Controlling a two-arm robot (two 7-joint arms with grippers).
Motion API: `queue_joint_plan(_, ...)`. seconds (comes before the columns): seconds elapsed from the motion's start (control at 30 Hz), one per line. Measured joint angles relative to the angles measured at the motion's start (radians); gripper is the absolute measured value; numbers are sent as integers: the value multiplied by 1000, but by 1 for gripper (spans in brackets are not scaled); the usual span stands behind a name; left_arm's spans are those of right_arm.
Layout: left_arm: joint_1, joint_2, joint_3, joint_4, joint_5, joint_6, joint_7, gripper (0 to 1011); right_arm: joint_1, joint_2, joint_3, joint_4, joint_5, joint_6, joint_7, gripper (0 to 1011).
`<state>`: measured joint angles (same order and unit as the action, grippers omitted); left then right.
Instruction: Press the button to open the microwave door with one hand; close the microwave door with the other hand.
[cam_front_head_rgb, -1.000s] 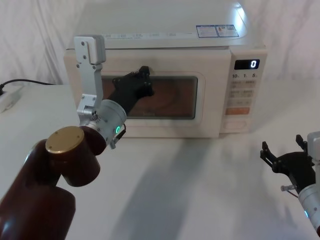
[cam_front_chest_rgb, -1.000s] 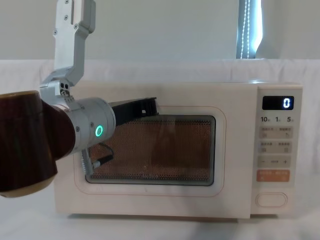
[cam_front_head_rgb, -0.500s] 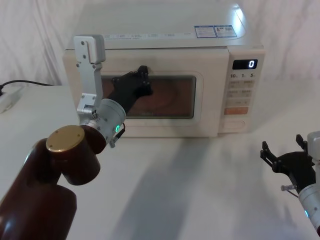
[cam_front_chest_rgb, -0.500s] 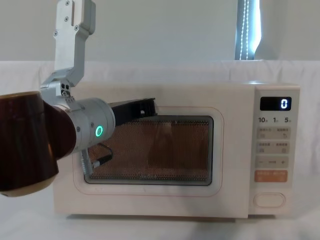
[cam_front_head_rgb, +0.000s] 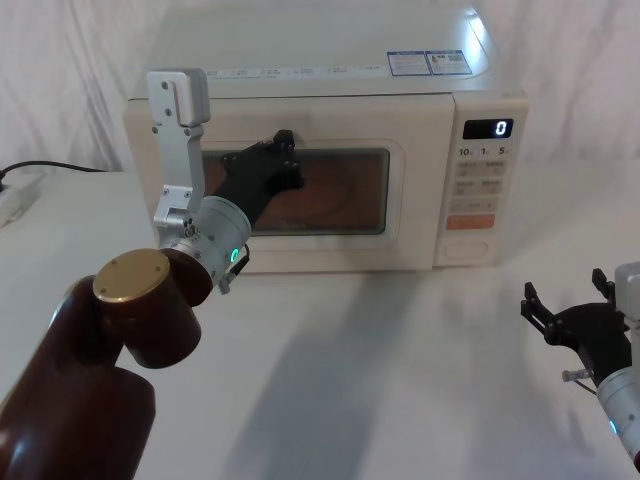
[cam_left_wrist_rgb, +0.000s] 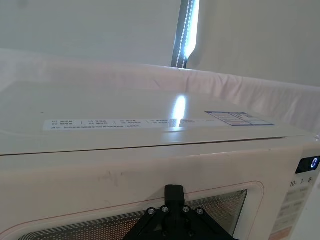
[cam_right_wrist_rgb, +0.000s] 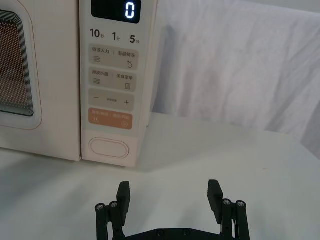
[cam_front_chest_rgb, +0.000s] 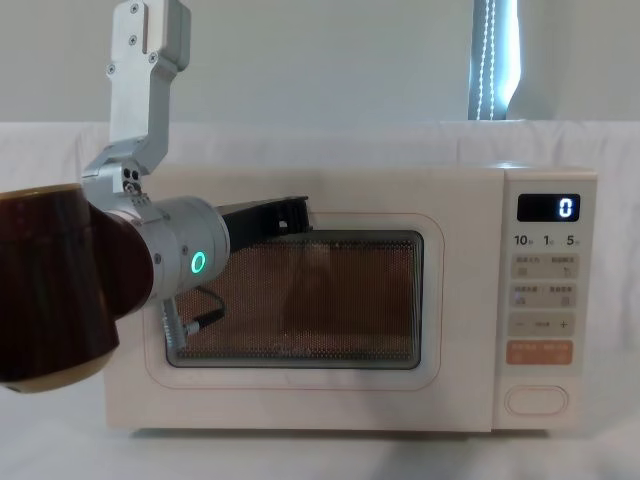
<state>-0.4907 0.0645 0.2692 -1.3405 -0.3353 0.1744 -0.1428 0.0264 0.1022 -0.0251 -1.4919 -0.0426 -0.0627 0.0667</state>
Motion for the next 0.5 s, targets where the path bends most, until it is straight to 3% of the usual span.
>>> queue_joint_plan(0.5, -11, -9, -9, 17, 12, -3, -5, 0, 0, 0, 0, 0, 0, 0, 0, 1002)
